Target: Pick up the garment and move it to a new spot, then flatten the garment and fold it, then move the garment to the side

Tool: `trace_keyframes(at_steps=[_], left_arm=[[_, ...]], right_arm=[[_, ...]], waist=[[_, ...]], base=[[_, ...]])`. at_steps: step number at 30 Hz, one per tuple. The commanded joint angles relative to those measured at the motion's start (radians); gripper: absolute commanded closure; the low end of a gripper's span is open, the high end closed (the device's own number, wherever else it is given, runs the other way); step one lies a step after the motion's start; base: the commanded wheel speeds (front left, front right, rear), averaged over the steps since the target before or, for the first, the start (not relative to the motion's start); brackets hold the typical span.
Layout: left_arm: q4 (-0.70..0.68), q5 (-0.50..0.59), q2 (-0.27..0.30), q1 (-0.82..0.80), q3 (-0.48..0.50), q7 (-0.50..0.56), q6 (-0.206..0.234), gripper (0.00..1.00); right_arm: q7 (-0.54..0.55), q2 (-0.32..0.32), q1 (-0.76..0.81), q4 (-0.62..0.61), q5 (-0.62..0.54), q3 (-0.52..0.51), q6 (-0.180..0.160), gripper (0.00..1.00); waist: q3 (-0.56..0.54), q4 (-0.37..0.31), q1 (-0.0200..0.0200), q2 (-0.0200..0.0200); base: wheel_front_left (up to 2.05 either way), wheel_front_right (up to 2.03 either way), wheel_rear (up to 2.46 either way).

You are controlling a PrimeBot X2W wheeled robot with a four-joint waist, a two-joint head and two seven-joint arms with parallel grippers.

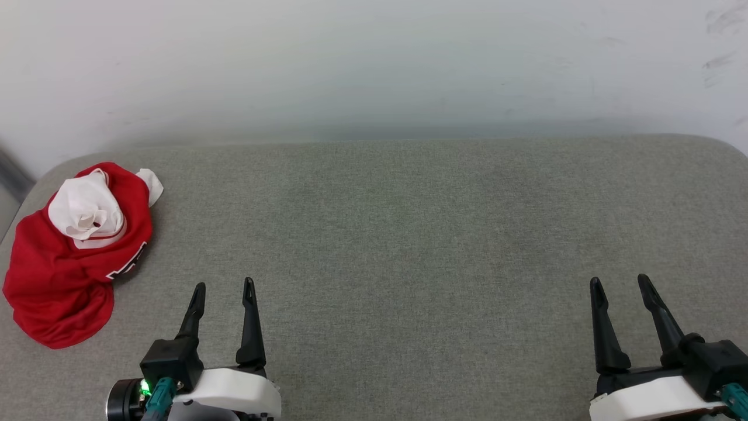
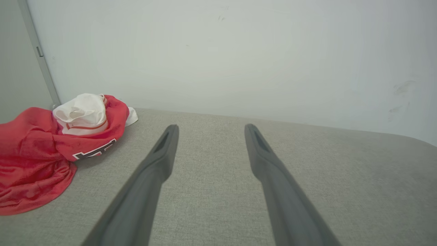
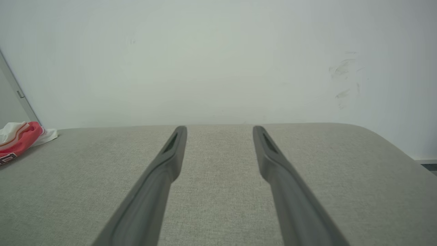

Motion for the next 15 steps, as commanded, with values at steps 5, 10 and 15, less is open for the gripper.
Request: trace_keyframes(at_steps=[5,10,15], left_arm=[[-0.011,0.044,0.002,0.007,-0.002,-0.015,0.013,0.00],[-0.015,0.073,0.002,0.014,-0.003,-0.024,0.018,0.00],[-0.018,0.102,0.002,0.017,-0.004,-0.033,0.021,0.00]], right_arm=[[-0.016,0.001,0.007,-0.013,-0.047,0.002,0.000,0.00],[-0.025,0.001,0.012,-0.019,-0.074,0.001,0.000,0.00],[-0.034,0.001,0.018,-0.027,-0.089,0.000,0.000,0.00]], waist=[[0.001,0.002,0.0000,-0.0001],[0.001,0.002,0.0000,-0.0001],[0.002,0.002,0.0000,-0.0001]], base=[[0.00,0.00,0.00],[0.00,0.00,0.00],[0.00,0.00,0.00]])
